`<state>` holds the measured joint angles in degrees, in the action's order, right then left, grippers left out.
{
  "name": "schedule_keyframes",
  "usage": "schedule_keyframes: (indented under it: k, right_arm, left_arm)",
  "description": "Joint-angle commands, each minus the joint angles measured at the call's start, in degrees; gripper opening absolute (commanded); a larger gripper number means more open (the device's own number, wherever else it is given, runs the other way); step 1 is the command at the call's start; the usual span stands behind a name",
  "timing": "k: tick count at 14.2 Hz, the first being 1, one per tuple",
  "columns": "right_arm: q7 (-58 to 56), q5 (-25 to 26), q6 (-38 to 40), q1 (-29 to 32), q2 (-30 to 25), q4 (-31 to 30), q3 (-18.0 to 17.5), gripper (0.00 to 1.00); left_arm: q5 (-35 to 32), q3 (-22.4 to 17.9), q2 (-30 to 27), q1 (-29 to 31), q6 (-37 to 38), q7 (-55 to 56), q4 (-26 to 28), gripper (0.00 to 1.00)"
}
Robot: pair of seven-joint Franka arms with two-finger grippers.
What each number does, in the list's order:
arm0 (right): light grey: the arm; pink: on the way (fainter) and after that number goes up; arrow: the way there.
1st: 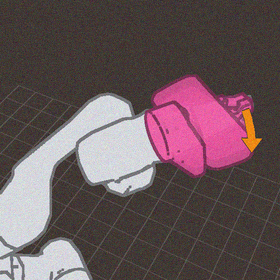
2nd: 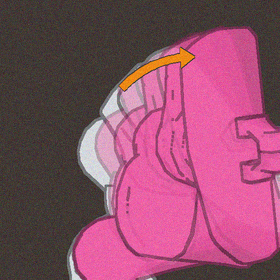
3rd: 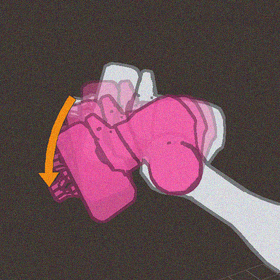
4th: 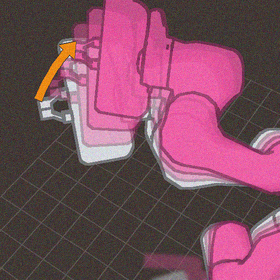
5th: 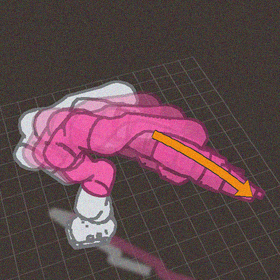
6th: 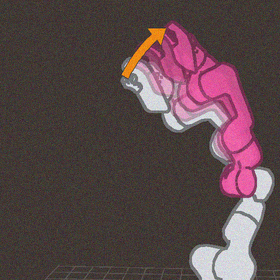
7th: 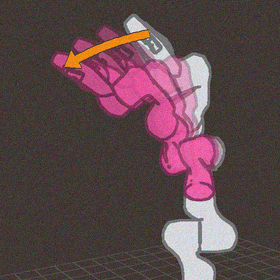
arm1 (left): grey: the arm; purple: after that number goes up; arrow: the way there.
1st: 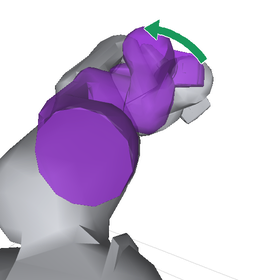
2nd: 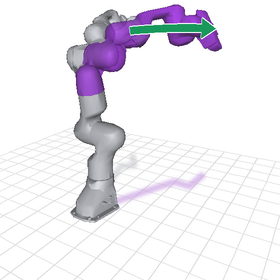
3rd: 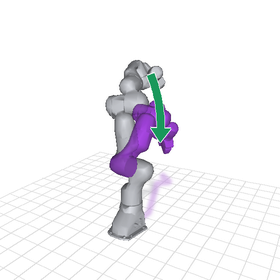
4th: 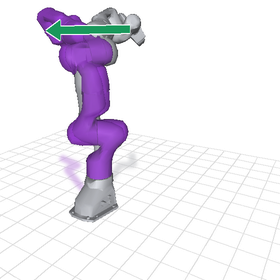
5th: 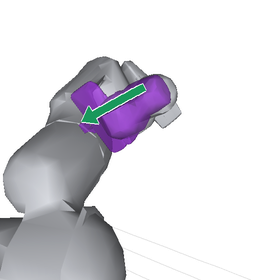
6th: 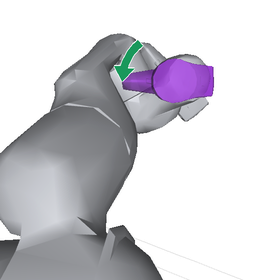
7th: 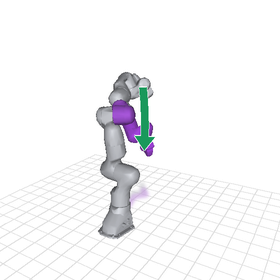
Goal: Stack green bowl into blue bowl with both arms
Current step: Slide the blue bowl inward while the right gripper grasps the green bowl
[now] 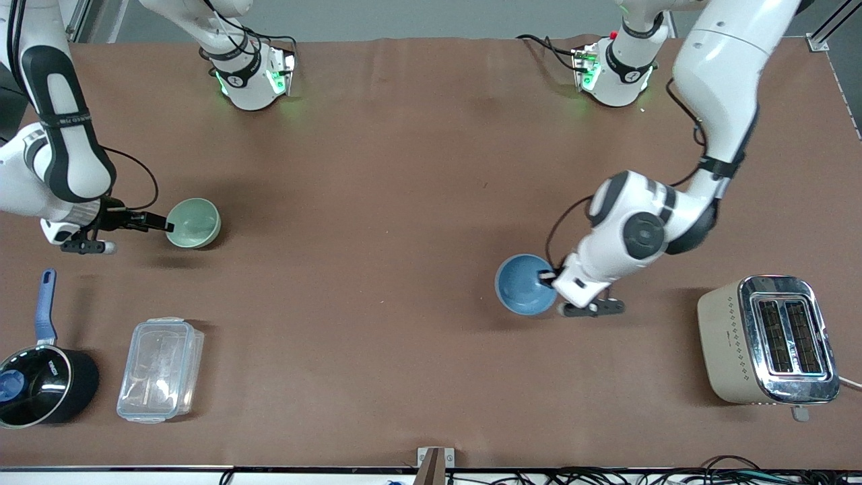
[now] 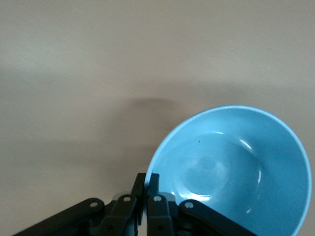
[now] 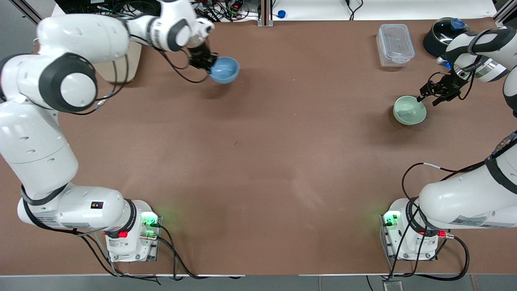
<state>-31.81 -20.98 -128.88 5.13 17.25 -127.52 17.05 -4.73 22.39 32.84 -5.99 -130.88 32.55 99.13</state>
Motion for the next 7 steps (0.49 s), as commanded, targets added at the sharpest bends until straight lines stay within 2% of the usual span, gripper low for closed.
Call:
schedule_keyframes:
  k: [1,3,7]
  right_arm:
    - [-1.86,-1.96,-0.49,0.32,0.77,-1.41,-0.18,0.73]
    - [-2.12,-1.96,-0.49,0.23,0.77,-2.21,-0.18,0.63]
    - [-3.35,-1.96,-0.32,0.15,1.39,-2.47,-0.18,0.16]
  left_arm:
    - [-1.07,-0.59,1.52,-8.13,1.16,10.65,-3.05,0.0]
    - [-1.25,-0.77,3.19,-12.88,0.46,15.59,-3.94,0.0]
    - [-2.91,-0.95,8.9,-20.54,-0.77,23.85,-9.65,0.0]
